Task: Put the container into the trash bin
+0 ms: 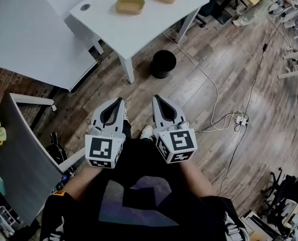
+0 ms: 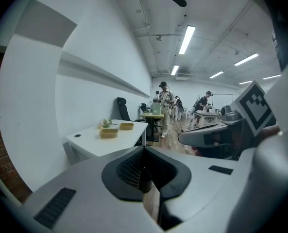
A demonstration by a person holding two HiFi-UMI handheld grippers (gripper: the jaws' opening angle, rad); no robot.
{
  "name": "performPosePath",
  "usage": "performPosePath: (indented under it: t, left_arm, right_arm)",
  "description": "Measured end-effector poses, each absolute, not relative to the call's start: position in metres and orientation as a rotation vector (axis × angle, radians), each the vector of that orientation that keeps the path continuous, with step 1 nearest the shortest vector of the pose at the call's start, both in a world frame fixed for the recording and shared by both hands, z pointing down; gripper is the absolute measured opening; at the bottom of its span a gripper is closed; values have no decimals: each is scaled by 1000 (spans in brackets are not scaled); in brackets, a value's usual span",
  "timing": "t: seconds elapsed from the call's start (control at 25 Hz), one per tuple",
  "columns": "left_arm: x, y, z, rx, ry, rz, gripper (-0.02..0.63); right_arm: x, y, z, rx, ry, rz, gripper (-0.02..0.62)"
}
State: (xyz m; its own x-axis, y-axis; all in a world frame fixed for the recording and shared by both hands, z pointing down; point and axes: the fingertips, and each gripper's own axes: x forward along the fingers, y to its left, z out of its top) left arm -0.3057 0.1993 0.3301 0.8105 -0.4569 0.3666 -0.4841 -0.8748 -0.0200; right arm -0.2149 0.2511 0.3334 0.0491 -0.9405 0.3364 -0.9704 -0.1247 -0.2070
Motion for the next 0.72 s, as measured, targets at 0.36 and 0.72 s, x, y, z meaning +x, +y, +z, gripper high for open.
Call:
performPosePath:
  t: [0.36, 0.72]
  left_arm:
    - [-256, 131, 332, 2952, -568, 492, 8]
    - [-246, 34, 315, 2980, -545, 426, 8]
  right_arm:
    - [-193, 193, 334, 2255, -1902, 593, 14]
    - [-178, 105, 319, 2280, -1835, 537, 14]
